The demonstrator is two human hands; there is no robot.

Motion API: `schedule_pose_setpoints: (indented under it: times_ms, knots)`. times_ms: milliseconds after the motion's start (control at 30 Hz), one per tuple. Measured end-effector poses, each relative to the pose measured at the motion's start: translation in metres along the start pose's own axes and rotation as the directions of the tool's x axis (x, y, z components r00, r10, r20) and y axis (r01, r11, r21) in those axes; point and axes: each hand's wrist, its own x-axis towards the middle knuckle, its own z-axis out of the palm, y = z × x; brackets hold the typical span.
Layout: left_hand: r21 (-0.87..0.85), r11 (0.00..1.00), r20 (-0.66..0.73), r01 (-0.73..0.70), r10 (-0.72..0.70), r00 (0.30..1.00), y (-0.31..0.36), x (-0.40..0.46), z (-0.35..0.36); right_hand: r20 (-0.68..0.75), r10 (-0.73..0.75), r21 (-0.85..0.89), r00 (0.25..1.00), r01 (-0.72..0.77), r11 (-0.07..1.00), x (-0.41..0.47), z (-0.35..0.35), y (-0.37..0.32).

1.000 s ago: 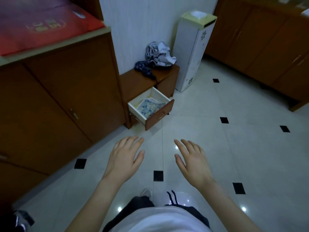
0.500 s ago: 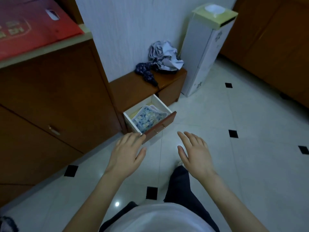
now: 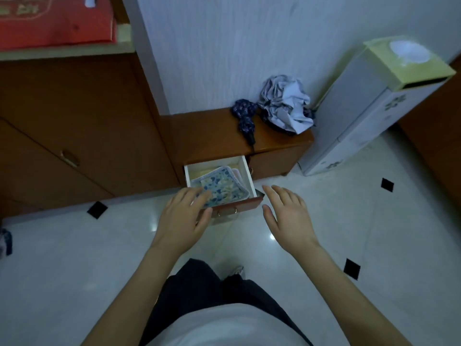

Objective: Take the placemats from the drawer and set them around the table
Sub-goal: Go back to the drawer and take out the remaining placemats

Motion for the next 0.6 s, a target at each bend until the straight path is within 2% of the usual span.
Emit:
schedule_pose_setpoints:
  times_ms: [200, 600]
  knots:
    - [-0.004, 0.998, -0.022, 0.067, -0.067, 0.998, 0.007, 0.037, 0.022, 0.061, -0.112, 0.044, 0.992, 0.109, 0.993, 0.053, 0.017, 0.024]
    - [0.011, 0.999, 0.022, 0.051, -0.051, 0.998, -0.072, 0.123, 0.117, 0.184, -0.123, 0.04, 0.975, 0.118, 0.992, 0.139, 0.124, 0.053]
